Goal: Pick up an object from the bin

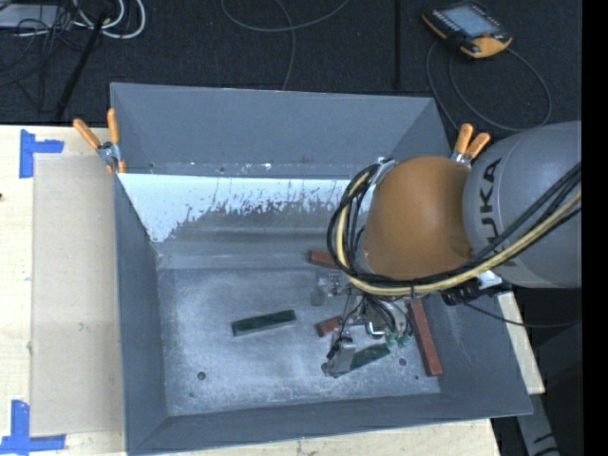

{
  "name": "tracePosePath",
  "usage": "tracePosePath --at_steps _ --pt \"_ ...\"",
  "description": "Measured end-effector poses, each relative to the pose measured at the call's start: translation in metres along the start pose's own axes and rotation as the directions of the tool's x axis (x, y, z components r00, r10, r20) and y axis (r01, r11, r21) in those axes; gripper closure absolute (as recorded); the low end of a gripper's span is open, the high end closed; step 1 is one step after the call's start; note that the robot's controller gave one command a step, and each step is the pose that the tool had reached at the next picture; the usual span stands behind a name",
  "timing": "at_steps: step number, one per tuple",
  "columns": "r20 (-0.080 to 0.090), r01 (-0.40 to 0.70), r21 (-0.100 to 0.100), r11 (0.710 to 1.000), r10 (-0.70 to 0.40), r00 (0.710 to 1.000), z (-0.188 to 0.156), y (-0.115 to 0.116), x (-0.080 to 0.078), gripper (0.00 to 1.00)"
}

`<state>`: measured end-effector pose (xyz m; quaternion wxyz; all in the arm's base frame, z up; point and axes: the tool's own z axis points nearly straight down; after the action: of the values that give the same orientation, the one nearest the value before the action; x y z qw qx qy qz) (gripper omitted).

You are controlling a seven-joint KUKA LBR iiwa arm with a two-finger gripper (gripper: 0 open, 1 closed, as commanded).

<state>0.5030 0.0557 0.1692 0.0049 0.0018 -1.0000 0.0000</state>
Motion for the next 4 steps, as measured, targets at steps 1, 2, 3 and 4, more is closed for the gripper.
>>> tracePosePath --at_steps 1,2,3,4 --pt "0.008 -0.002 0.0 1.0 0.002 1.0 -0.004 0.0 -0.002 0.0" --pt "0.016 0.045 0.001 0.999 -0.045 0.999 0.037 0.014 -0.016 0.0" --pt "0.014 0.179 0.001 0.984 -0.179 0.984 0.093 -0.01 -0.059 0.0" --pt "0.007 0.21 0.005 0.978 -0.21 0.978 0.099 0.015 -0.038 0.0"
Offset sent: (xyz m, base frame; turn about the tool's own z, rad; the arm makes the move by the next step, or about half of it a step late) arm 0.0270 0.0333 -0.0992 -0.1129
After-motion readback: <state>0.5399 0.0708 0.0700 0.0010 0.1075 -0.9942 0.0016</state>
